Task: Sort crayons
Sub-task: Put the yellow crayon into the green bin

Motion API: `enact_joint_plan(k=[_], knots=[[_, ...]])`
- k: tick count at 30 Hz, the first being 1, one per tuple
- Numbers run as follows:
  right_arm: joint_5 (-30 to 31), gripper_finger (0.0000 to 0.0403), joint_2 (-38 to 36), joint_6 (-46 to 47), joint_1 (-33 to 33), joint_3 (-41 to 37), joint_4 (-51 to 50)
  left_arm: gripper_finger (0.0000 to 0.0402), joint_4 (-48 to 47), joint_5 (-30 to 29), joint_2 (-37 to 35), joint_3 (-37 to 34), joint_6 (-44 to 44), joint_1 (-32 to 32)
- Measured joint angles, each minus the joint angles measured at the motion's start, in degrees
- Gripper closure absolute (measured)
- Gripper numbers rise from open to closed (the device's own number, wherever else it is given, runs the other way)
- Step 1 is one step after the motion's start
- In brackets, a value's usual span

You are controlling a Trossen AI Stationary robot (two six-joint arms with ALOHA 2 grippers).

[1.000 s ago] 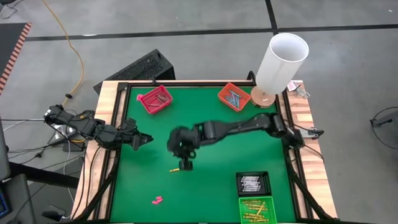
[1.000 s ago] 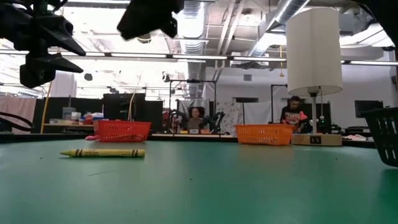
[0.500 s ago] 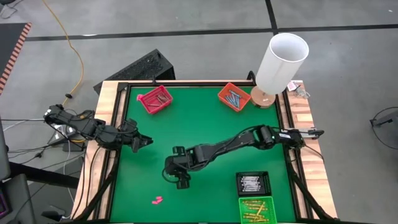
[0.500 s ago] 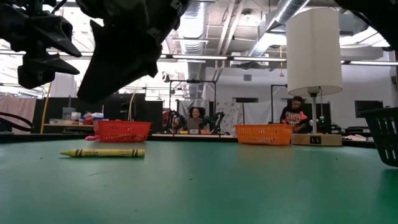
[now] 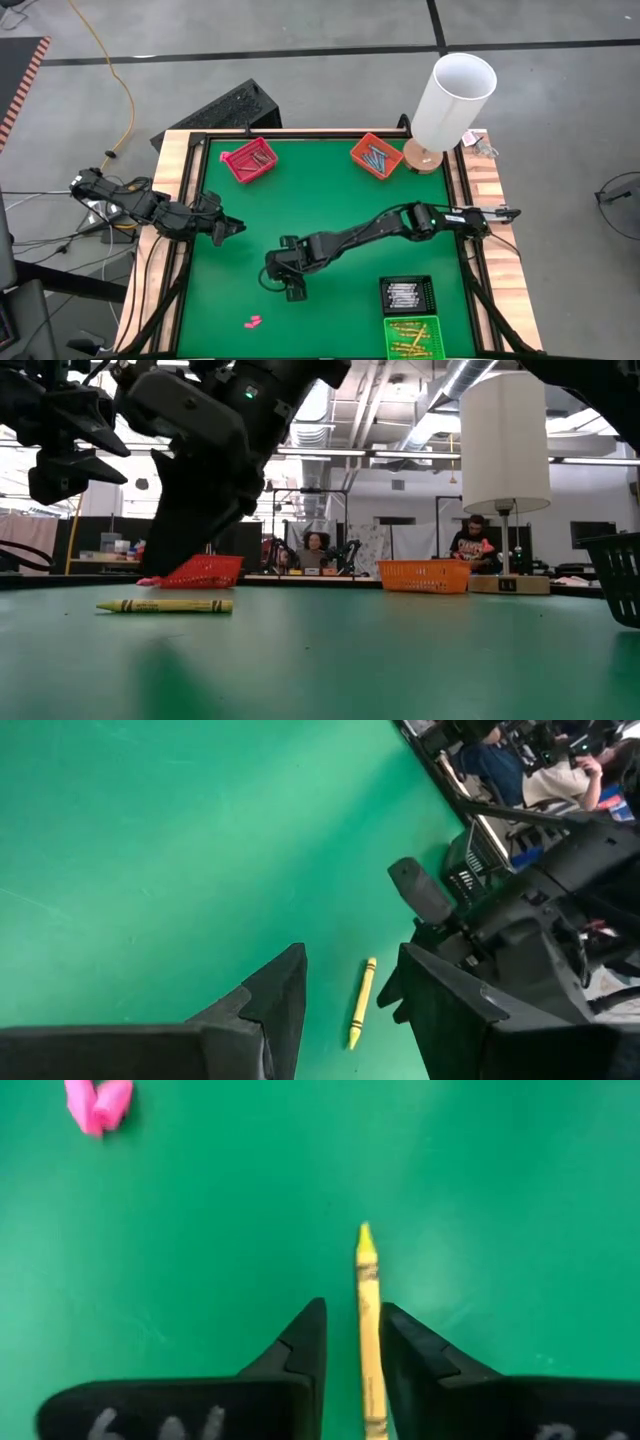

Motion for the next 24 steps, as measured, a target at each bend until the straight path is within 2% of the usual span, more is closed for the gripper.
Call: enact_joint_plan(k=[10,24], knots=[[1.26,0.0245,0.48,0.23,-0.33,0.02,-1.14,0.0252,-0.08,-0.02,0.00,0.00,0.12,0.00],[0.00,0.0245,1.14,-0.15,-0.50,-1.25,-1.77,0.0252,-0.14,-0.03,-0.02,0.00,0.14,0.00]])
